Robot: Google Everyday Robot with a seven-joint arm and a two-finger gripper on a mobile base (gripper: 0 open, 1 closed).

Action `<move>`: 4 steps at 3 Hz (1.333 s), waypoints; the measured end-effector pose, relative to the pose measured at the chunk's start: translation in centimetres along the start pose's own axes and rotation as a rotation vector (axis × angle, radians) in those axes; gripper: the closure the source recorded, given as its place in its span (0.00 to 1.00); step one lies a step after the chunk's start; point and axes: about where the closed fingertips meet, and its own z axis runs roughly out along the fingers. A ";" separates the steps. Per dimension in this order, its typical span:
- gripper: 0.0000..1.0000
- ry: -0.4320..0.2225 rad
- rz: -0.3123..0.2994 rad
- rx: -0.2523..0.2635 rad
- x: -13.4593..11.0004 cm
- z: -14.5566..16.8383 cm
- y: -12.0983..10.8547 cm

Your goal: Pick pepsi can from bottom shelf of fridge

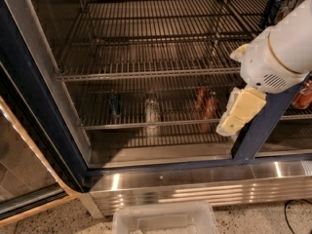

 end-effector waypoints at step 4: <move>0.00 -0.142 0.095 0.071 -1.7 3.6 2.6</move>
Offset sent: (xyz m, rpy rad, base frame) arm -0.0183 0.0614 -0.0628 0.2783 -0.1124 -0.1073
